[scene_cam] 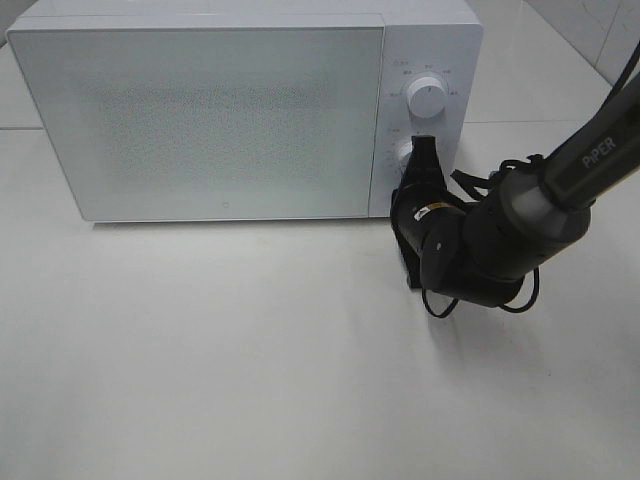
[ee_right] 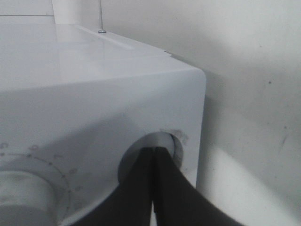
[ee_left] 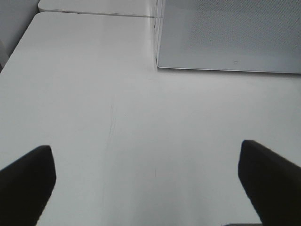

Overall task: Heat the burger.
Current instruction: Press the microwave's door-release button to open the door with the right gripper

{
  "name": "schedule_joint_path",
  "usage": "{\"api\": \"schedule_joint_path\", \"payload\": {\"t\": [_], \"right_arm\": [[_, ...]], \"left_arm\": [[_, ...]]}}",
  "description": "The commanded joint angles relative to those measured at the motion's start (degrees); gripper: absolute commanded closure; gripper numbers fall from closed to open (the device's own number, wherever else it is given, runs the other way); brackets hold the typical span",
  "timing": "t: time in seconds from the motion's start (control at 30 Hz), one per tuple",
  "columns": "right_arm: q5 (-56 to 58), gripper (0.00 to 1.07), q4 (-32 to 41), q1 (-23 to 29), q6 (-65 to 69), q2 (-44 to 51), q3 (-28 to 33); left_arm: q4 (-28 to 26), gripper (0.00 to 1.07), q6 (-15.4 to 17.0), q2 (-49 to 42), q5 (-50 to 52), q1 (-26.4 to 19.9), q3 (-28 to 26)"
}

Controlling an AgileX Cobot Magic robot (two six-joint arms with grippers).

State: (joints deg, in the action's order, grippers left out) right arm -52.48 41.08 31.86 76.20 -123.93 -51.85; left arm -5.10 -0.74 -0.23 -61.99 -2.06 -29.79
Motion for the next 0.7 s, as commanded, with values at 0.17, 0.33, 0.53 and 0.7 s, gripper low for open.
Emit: {"api": "schedule_joint_path", "payload": {"t": [0.17, 0.33, 0.53, 0.7], "right_arm": [[-12.32, 1.07, -1.78, -2.29, -3.21, 0.46, -6.82], [-12.09, 1.07, -1.72, -2.23, -3.61, 0.46, -6.82], [-8.14, 1.07, -0.29, -2.23, -4.07, 1.03, -5.67], [-2.64, 1.07, -0.69, -2.06, -3.38, 2.58, -2.58]], "left_arm": [[-0.17, 0.09, 0.06, -0.11, 0.63, 0.06, 0.17], [-0.17, 0.09, 0.06, -0.11, 0.63, 0.06, 0.17], [-0.17, 0.09, 0.06, -0.11, 0.63, 0.06, 0.17], [-0.17, 0.09, 0.06, -0.11, 0.63, 0.06, 0.17]]}}
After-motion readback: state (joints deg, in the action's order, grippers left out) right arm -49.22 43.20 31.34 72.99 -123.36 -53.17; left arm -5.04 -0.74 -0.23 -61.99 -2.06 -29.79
